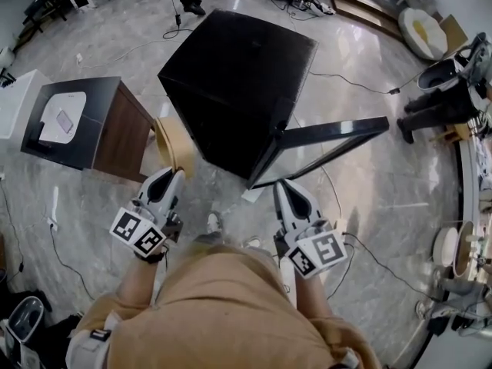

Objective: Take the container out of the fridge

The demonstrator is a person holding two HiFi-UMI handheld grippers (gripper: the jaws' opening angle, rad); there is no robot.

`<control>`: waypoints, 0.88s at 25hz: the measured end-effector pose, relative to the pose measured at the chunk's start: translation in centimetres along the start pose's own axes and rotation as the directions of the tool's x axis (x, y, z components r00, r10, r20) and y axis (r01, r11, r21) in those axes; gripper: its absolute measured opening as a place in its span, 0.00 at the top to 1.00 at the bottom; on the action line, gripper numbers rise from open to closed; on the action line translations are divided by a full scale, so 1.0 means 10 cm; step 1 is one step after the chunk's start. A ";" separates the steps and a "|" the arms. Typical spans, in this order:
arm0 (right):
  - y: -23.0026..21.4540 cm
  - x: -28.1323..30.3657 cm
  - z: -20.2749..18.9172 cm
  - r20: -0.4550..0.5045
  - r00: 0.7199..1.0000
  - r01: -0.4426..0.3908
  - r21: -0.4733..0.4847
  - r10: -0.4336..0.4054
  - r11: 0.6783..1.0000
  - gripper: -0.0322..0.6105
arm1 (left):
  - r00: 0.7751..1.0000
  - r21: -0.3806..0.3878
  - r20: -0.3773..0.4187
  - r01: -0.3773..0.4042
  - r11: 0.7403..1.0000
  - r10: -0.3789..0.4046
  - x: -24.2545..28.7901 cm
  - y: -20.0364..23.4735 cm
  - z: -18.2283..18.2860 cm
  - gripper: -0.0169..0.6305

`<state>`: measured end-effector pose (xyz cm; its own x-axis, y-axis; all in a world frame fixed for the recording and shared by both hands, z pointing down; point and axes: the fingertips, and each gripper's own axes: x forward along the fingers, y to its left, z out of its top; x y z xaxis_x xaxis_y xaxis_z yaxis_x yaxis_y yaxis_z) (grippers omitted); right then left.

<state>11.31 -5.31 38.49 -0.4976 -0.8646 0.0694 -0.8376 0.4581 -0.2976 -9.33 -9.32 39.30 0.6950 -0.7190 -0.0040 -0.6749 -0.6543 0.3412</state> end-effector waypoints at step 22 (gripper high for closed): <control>0.05 -0.11 -0.03 0.000 1.000 0.006 0.002 -0.006 1.000 0.95 | 1.000 0.002 0.005 0.004 1.000 -0.004 -0.08 -0.10 0.00 0.94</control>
<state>11.32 -4.09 38.51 -0.4927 -0.8673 0.0713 -0.8401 0.4526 -0.2990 -9.25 -8.10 38.98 0.6966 -0.7174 -0.0104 -0.6725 -0.6579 0.3391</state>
